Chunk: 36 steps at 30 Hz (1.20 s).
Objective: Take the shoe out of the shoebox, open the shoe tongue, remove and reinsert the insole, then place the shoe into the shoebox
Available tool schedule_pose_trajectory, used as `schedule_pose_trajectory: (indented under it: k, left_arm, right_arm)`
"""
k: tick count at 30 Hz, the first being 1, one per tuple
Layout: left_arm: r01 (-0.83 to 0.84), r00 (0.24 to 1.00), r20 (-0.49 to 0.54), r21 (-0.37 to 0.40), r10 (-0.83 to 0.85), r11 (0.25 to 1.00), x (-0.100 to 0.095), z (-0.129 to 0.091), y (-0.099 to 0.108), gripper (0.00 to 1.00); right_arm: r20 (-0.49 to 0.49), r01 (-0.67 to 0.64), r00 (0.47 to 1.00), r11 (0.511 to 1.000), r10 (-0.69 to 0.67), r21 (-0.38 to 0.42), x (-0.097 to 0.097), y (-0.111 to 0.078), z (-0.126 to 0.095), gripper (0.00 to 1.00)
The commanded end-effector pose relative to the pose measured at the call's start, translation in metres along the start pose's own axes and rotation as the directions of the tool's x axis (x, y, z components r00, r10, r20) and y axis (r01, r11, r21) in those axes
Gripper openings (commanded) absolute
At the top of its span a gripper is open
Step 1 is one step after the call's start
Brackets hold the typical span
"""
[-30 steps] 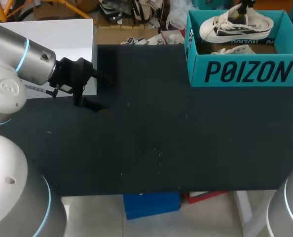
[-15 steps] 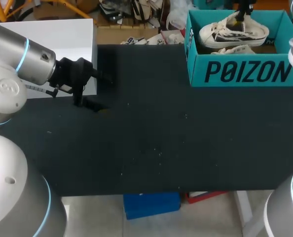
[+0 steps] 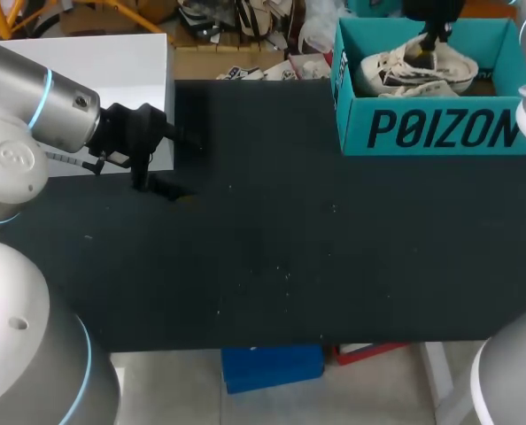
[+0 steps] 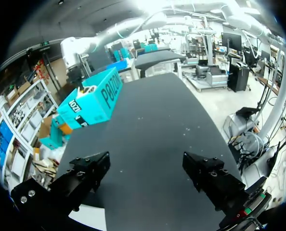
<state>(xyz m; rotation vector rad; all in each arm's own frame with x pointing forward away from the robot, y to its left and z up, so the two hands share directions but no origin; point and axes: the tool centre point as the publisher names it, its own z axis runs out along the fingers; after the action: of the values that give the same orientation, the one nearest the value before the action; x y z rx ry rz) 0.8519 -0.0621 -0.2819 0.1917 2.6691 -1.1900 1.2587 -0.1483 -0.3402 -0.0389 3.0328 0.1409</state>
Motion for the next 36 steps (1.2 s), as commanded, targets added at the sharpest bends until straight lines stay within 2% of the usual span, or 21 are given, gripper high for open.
schedule_pose_trajectory:
  k: [1, 9, 10, 12, 13, 14, 18, 19, 21, 22, 30, 36]
  left_arm:
    - [0.000, 1.000, 0.001, -0.005, 0.000, 1.000, 0.000, 0.000, 0.000, 1.00]
    - [0.000, 1.000, 0.001, -0.005, 0.000, 1.000, 0.000, 0.000, 0.000, 1.00]
    - [0.000, 1.000, 0.001, -0.005, 0.000, 1.000, 0.000, 0.000, 0.000, 1.00]
    - [0.000, 1.000, 0.001, -0.005, 0.000, 1.000, 0.000, 0.000, 0.000, 1.00]
    - [0.000, 1.000, 0.001, -0.005, 0.000, 1.000, 0.000, 0.000, 0.000, 1.00]
    - [0.000, 1.000, 0.001, -0.005, 0.000, 1.000, 0.000, 0.000, 0.000, 1.00]
    - [0.000, 1.000, 0.001, -0.005, 0.000, 1.000, 0.000, 0.000, 0.000, 1.00]
    - [0.000, 1.000, 0.001, -0.005, 0.000, 1.000, 0.000, 0.000, 0.000, 1.00]
    - [0.000, 1.000, 0.001, -0.005, 0.000, 1.000, 0.000, 0.000, 0.000, 1.00]
    - [0.000, 1.000, 0.001, -0.005, 0.000, 1.000, 0.000, 0.000, 0.000, 1.00]
    - [0.000, 1.000, 0.001, -0.005, 0.000, 1.000, 0.000, 0.000, 0.000, 1.00]
    - [0.000, 1.000, 0.001, -0.005, 0.000, 1.000, 0.000, 0.000, 0.000, 1.00]
  right_arm:
    - [-0.258, 0.003, 0.966, 1.000, -0.004, -0.002, -0.021, -0.001, 0.011, 0.00]
    - [-0.295, 0.018, 0.955, 1.000, -0.017, 0.001, -0.021, -0.002, 0.018, 0.00]
    - [-0.305, 0.019, 0.952, 1.000, -0.018, 0.002, -0.020, -0.001, 0.019, 0.03]
    - [-0.307, 0.021, 0.951, 1.000, -0.019, 0.004, -0.019, -0.001, 0.019, 0.49]
    - [-0.306, 0.018, 0.952, 1.000, -0.015, 0.007, -0.019, -0.001, 0.018, 0.90]
    - [-0.301, 0.012, 0.954, 1.000, -0.008, 0.013, -0.018, -0.002, 0.016, 1.00]
    - [-0.271, -0.011, 0.962, 0.999, 0.020, 0.037, -0.015, -0.007, 0.005, 1.00]
    - [-0.260, -0.018, 0.965, 0.999, 0.029, 0.043, -0.015, -0.008, 0.000, 0.87]
    - [-0.243, -0.033, 0.969, 0.998, 0.046, 0.054, -0.014, -0.011, -0.010, 0.49]
    - [-0.234, -0.042, 0.971, 0.997, 0.054, 0.058, -0.013, -0.013, -0.016, 0.46]
    - [-0.140, -0.108, 0.983, 0.992, 0.116, 0.067, 0.002, -0.010, -0.067, 0.44]
    - [-0.060, -0.144, 0.988, 0.989, 0.145, 0.025, 0.026, 0.015, -0.096, 0.46]
